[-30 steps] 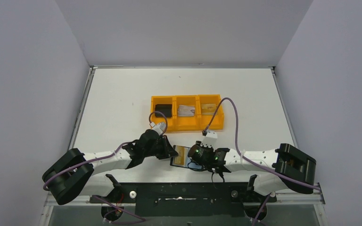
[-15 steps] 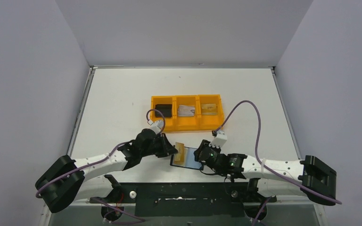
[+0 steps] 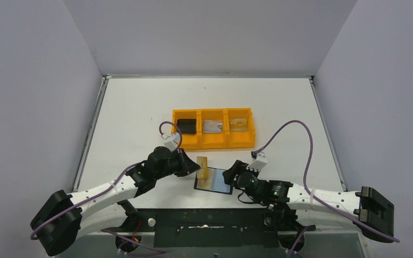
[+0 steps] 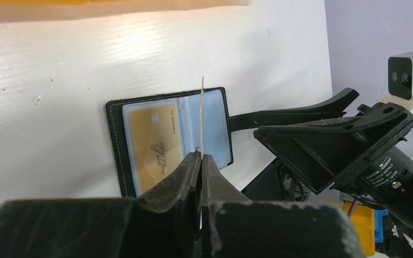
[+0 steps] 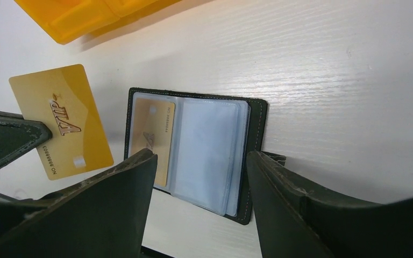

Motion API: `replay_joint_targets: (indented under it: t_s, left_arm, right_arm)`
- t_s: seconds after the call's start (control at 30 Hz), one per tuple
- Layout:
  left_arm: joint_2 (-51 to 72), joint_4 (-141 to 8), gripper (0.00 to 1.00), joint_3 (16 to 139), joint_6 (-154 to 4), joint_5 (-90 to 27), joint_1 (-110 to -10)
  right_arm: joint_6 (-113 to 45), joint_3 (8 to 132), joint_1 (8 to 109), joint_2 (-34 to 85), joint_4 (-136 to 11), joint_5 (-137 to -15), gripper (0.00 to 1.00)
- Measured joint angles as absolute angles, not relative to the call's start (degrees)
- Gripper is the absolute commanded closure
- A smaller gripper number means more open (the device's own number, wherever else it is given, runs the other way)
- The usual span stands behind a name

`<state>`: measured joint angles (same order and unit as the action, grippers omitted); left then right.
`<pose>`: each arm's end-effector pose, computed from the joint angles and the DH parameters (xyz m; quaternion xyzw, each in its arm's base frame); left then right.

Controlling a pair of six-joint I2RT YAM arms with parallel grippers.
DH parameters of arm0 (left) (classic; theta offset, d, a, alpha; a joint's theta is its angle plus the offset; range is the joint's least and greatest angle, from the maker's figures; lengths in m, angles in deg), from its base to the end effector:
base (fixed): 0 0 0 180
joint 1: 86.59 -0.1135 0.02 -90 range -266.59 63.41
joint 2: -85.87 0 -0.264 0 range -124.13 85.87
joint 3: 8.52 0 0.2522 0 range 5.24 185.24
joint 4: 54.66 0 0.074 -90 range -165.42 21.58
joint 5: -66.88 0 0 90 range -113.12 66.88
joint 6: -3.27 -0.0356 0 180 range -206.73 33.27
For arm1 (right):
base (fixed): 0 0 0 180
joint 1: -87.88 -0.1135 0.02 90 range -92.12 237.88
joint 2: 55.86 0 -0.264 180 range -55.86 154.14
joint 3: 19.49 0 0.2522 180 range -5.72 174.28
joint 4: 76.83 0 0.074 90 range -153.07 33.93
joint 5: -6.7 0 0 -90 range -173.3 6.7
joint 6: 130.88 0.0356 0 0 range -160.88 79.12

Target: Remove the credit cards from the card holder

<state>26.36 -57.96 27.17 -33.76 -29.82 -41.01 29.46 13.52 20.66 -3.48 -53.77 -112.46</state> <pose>0.1469 -0.1558 0.1893 -0.0245 0.8519 -0.4272 0.3019 0.0835 0.1540 0.1681 0.1256 0.8825 0.2805 0.3560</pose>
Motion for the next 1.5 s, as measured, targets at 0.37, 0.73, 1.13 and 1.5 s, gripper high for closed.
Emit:
replay_joint_targets:
  t_s: [0.37,0.73,1.13,1.5]
  left_arm:
    - [28.79,-59.9,1.0,27.11,-35.11,-29.71,-41.27]
    - [32.74,-62.7,1.0,27.11,-36.4,-29.82,-44.55]
    - [36.61,-62.64,1.0,26.49,-36.2,-37.29,-52.9]
    - [41.57,-56.87,1.0,18.84,-33.14,-44.57,-57.27]
  right_arm:
    - [28.28,13.78,20.66,-0.25,-54.51,-112.49,0.18]
    - [21.13,14.2,20.59,0.32,-65.22,-112.79,0.14]
    - [19.76,13.0,22.54,-0.4,-68.98,-108.79,0.17]
    - [18.18,11.07,25.99,-1.38,-77.84,-100.22,0.22]
